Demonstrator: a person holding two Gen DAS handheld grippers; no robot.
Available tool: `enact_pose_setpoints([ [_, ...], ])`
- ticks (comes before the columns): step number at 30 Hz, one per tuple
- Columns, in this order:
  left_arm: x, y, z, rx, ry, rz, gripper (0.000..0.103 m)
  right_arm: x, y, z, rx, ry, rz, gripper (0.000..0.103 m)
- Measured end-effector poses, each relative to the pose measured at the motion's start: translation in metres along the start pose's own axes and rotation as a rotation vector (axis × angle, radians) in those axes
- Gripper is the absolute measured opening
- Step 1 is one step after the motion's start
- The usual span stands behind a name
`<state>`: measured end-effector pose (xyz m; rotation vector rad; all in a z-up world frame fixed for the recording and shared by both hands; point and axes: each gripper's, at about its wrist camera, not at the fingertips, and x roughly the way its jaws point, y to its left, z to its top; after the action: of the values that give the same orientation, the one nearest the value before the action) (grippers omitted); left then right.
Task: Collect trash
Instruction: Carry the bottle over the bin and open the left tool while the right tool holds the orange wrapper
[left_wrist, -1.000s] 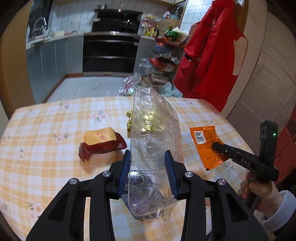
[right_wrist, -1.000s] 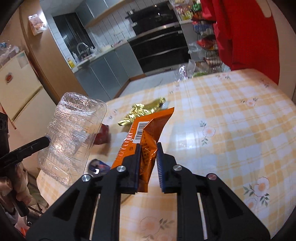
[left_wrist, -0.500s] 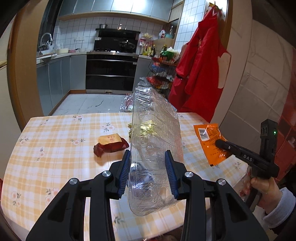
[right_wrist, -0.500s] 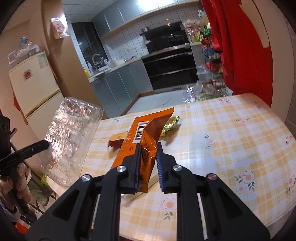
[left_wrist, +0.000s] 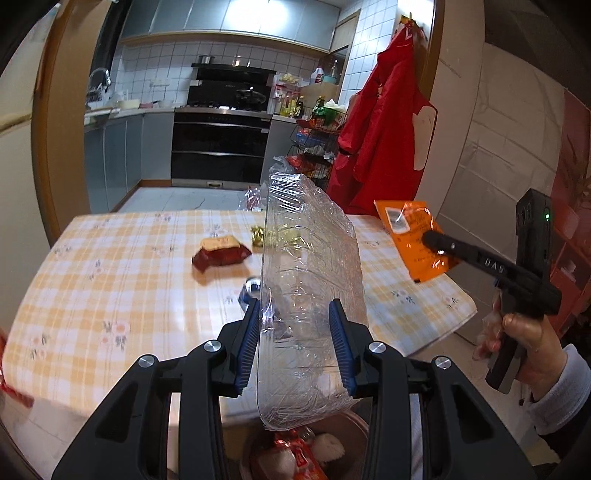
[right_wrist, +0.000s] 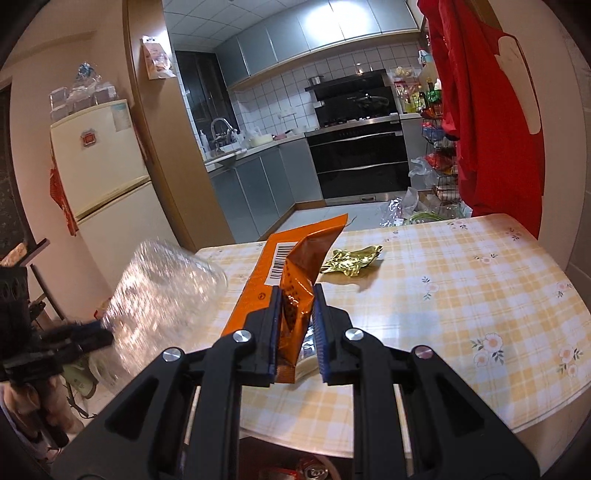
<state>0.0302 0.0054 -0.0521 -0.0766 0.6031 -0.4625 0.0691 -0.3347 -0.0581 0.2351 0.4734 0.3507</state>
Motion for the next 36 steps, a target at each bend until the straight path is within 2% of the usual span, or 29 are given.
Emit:
enact_pose_setpoints([
  [9, -0.010, -0.001, -0.052, -0.033, 0.098, 0.013, 0.037, -0.025, 0.016, -0.020, -0.013, 0.007, -0.028, 0.019],
  [12, -0.011, 0.000, -0.064, -0.056, 0.131, -0.008, 0.037, -0.030, 0.019, -0.024, -0.014, 0.007, -0.031, 0.019],
  [20, -0.006, -0.007, -0.072, -0.056, 0.152, -0.039, 0.037, -0.036, 0.022, -0.029, -0.022, 0.005, -0.030, 0.019],
  [31, 0.019, -0.014, -0.088, -0.049, 0.196, -0.077, 0.037, -0.025, 0.011, -0.039, 0.004, 0.045, -0.031, 0.019],
  [32, 0.019, -0.015, -0.088, -0.046, 0.192, -0.081, 0.039, -0.024, 0.011, -0.039, 0.003, 0.049, -0.034, 0.019],
  [33, 0.020, -0.015, -0.088, -0.048, 0.189, -0.093, 0.048, -0.023, 0.011, -0.040, 0.001, 0.052, -0.035, 0.019],
  [35, 0.019, -0.015, -0.087, -0.060, 0.173, -0.100, 0.060, -0.021, 0.011, -0.041, 0.001, 0.058, -0.035, 0.019],
  [36, 0.018, -0.014, -0.086, -0.064, 0.165, -0.102, 0.061, -0.020, 0.011, -0.042, 0.002, 0.061, -0.033, 0.019],
])
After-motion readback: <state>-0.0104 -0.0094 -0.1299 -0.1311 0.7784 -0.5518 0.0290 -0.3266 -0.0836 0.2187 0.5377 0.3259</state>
